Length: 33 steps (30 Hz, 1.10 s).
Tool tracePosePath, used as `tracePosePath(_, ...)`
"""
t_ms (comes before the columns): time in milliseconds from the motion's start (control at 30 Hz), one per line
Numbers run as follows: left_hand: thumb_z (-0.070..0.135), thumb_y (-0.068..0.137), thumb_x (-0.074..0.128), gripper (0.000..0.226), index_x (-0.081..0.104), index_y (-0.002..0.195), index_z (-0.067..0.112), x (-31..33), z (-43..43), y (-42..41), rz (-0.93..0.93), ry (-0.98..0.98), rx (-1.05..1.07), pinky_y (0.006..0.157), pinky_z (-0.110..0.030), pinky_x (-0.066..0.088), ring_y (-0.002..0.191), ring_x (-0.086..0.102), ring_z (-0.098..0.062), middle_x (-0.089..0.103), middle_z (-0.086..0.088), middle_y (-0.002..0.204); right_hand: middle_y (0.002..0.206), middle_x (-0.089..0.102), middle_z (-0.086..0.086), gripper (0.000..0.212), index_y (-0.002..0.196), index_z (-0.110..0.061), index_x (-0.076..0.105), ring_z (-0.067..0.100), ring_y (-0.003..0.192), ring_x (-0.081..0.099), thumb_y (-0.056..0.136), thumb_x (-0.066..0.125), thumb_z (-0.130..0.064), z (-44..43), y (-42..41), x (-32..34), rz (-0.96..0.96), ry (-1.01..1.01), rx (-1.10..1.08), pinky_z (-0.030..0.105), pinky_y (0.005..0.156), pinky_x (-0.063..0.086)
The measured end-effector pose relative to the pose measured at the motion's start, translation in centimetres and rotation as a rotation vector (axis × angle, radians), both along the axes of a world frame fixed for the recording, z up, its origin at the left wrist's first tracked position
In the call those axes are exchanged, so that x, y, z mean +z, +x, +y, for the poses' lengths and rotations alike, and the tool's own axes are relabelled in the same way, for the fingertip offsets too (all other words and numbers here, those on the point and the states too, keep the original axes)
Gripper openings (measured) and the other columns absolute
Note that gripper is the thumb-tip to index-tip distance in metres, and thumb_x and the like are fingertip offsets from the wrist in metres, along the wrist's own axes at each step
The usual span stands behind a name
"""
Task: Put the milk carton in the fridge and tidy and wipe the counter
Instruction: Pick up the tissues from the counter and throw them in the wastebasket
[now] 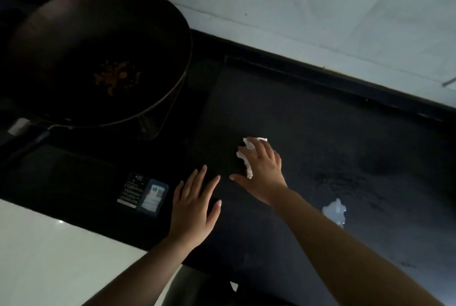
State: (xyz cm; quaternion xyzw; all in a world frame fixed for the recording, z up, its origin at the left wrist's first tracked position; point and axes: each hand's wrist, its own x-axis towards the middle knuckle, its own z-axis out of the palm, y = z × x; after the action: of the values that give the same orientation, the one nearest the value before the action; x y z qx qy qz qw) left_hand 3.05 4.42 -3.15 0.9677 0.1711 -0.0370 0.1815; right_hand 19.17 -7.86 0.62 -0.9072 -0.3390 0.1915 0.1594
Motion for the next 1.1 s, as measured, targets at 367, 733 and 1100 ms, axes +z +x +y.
tracePosePath(367,0.046,0.086,0.041,0.054,0.036,0.138,0.031,0.0,0.5,-0.2,0.022,0.001,-0.038,0.108,-0.045,0.027,0.142,0.022,-0.021,0.025,-0.004,0.155,0.146,0.034,-0.004,0.072,0.145,-0.025,0.022,0.017,0.136,0.023,0.085,0.061,-0.037,-0.8,-1.9,0.2,0.073,0.034,-0.036,0.034,0.109,0.026)
tracePosePath(733,0.046,0.089,0.038,0.054,0.033,0.140,0.031,0.0,0.6,-0.2,0.027,0.001,-0.048,0.109,-0.046,0.027,0.142,0.019,-0.021,0.021,-0.005,0.156,0.154,0.019,-0.001,0.059,0.138,-0.031,0.032,0.022,0.143,0.008,0.087,0.023,-0.061,-1.9,-3.9,-1.1,-0.016,-0.064,-0.045,0.044,0.111,0.018)
tracePosePath(1100,0.048,0.089,0.031,0.055,0.030,0.142,0.032,0.5,0.6,0.0,0.083,-0.014,-0.081,0.110,-0.048,0.019,0.144,0.015,-0.024,0.016,-0.005,0.157,0.111,0.052,0.010,0.030,0.116,-0.019,0.057,0.030,0.098,0.053,0.089,0.053,-0.033,-3.0,-6.1,-1.0,-0.083,-0.019,-0.139,0.042,0.060,0.055)
